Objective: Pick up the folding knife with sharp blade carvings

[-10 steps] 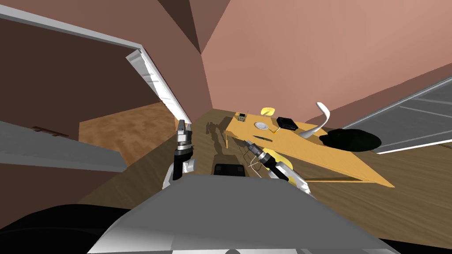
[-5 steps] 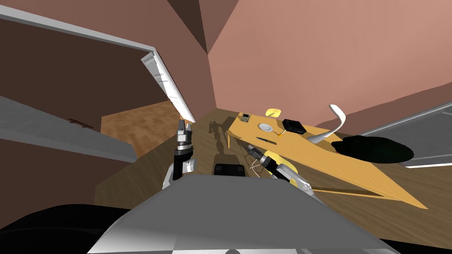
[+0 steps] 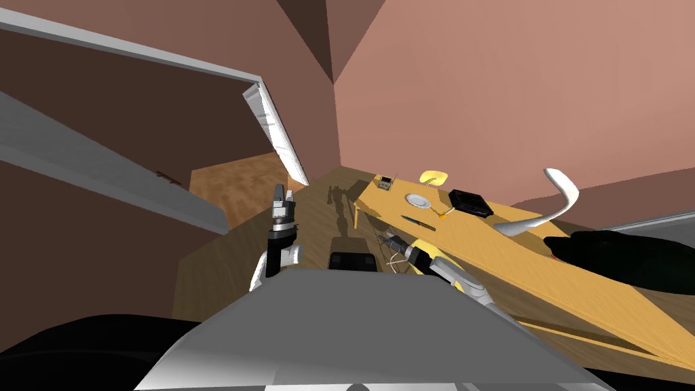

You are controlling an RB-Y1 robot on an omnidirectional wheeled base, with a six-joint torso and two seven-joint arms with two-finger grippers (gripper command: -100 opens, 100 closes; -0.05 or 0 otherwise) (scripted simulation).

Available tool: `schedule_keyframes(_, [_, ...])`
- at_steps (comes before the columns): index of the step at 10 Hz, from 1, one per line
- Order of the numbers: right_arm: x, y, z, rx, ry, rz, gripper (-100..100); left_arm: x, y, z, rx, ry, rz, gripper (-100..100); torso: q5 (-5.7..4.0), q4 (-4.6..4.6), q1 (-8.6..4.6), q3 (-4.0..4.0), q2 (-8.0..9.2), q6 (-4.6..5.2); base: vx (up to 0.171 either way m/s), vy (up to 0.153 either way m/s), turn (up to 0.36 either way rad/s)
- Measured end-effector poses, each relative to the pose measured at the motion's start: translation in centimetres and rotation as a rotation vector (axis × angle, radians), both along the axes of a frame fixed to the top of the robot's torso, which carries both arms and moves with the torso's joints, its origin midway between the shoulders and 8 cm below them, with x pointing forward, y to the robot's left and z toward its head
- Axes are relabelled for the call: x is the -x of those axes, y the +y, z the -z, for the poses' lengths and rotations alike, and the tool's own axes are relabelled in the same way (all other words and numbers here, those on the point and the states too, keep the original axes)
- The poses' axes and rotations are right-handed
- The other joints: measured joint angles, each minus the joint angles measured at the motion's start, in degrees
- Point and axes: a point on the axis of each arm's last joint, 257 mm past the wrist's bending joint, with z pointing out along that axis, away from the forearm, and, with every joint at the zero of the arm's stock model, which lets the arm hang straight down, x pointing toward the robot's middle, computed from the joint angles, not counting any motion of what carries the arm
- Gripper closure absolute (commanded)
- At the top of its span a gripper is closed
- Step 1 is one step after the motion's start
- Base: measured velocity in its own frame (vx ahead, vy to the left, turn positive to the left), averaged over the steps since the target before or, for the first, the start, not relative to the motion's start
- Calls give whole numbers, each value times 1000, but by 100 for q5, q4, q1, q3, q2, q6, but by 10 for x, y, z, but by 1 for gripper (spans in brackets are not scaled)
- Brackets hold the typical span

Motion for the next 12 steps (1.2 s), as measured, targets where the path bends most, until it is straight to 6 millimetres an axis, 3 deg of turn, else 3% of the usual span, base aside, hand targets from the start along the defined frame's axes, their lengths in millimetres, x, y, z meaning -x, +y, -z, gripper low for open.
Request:
schedule_keyframes(3, [25,-34,40,118,67,-26,-100,0,0,0,0,0,0,0,-1,-1,0,-3,-5,5,26,-28,213])
schedule_keyframes(5, [51,-67,77,230,139,-51,-100,0,0,0,0,0,0,0,-1,-2,-7,-7,-13,0,42,-47,253])
schedule_keyframes(7, [73,-105,98,334,196,-70,-100,0,0,0,0,0,0,0,0,-2,-3,-7,-12,2,34,-32,174])
schedule_keyframes(12, [116,-166,127,518,293,-121,-100,0,0,0,0,0,0,0,0,-2,4,-8,-14,5,38,-33,174])
